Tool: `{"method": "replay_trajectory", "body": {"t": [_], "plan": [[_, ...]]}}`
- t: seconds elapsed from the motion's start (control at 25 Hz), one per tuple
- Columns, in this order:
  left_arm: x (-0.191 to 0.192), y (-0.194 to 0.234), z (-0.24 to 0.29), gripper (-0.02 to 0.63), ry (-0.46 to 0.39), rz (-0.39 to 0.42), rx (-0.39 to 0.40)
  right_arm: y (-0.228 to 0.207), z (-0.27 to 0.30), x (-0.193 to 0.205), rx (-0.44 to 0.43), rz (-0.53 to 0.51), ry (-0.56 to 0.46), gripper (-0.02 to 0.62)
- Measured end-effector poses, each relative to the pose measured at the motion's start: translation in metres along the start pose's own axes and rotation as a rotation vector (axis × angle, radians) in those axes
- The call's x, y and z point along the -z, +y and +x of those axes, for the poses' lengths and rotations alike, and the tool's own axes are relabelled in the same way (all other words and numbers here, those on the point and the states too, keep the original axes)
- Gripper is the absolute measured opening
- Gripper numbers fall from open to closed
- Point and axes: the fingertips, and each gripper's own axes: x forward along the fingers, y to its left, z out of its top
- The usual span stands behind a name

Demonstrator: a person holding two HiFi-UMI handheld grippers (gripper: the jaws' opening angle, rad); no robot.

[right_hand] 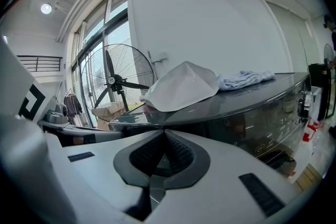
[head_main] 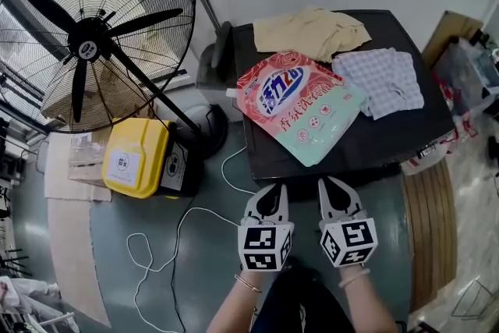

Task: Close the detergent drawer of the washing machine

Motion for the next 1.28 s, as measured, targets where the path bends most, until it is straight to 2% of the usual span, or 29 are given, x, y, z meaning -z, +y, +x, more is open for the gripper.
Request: {"method": "replay_trajectory", "body": {"t": [0.28,0.56,0.76,1.28], "plan": [[0.000,-0.001,0.000,0.015,-0.002,-0.001,-0.006,0.000,-0.001,0.000,-0.030,0.013,0.018,0.026],[0.001,-0.001,0.000,0.015,0.008,0.013,-0.006,0.007,-0.002,0.009,-0.061,-0.035,0.062,0.026],[-0.001,-0.002,-0.001,0.015,0.019,0.011,-0.008,0.012,-0.009,0.005,-0.080,-0.032,0.055,0.026],[-0.017,-0.024,-0.038,0.015,-0.012,0.035,-0.006,0.027,-0.040,-0.009,-0.125,-0.040,0.032,0.026]]}}
